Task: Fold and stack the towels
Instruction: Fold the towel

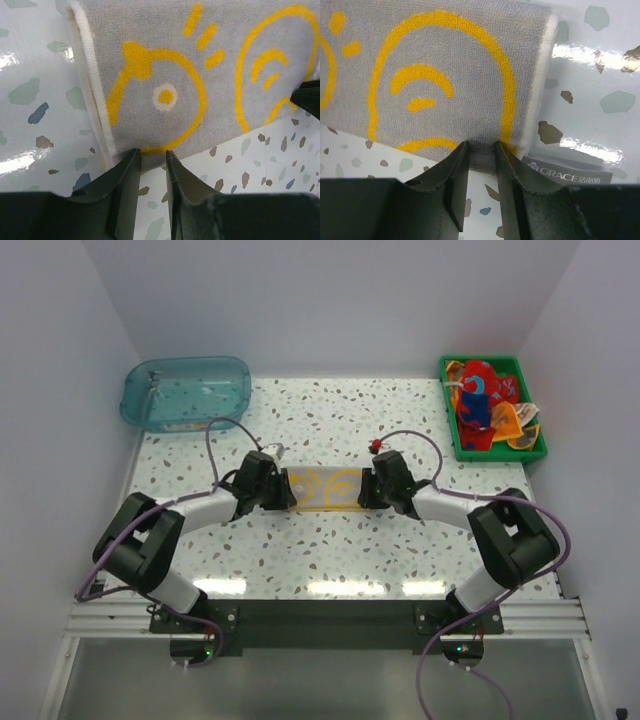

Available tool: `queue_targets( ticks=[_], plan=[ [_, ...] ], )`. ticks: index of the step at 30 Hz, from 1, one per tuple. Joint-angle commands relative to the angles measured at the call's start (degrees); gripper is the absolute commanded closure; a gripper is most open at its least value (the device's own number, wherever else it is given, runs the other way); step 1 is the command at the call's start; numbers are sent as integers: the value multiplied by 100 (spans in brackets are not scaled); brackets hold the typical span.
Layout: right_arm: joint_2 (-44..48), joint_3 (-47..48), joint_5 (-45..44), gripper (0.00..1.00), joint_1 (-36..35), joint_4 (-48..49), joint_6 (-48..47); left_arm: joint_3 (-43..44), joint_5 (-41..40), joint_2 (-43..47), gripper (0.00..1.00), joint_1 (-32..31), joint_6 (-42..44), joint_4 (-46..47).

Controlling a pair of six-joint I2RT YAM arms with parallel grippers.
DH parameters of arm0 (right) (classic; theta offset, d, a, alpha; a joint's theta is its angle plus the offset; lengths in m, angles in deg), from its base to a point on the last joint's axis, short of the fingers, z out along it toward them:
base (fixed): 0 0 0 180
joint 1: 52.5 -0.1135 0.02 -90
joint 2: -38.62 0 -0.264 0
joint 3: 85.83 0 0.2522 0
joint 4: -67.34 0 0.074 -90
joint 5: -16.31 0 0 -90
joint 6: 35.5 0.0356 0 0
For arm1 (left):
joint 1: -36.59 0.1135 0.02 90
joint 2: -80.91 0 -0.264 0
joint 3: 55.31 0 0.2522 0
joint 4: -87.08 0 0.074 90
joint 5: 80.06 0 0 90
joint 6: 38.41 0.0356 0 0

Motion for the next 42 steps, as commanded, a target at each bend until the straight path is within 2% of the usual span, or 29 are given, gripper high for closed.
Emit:
queue_targets(
  ticks=[1, 6, 10, 15, 26, 29, 32, 35, 38, 39, 40, 42],
  plan=[
    [-159, 78, -808, 67, 71, -620, -269, -105, -76, 252, 66, 105, -88, -92],
    [24, 500, -484, 66, 62, -874, -499, 61, -6, 551, 60, 140, -88, -180],
    [254, 649, -184, 64, 62, -980, -525, 211, -24, 718, 52, 149, -106, -206],
    [315, 711, -157, 64, 62, -1060, -367, 282, -59, 526, 51, 140, -132, -215],
    [-123, 316, -333, 74, 97, -840, -68, 176, 46, -186, 70, 96, -272, -14],
    [-194, 377, -430, 74, 272, -927, -103, 176, 239, -292, 78, 61, -457, 162],
    [-151, 482, -518, 74, 562, -1095, -182, 194, 354, -293, 79, -27, -606, 207],
    [77, 684, -544, 72, 651, -1200, -533, 106, 389, -21, 76, -27, -765, 189],
    [279, 1035, -360, 66, 511, -1463, -1051, 132, 214, 383, 60, 60, -748, 14],
    [280, 1115, -360, 64, 510, -1507, -1140, 141, 205, 463, 57, 113, -730, -39],
    [324, 1194, -351, 56, 327, -1577, -1236, 150, 213, 611, 55, 183, -704, -83],
    [324, 1475, -360, 51, 89, -1754, -1394, 124, 327, 744, 42, 517, -677, -154]
  ],
)
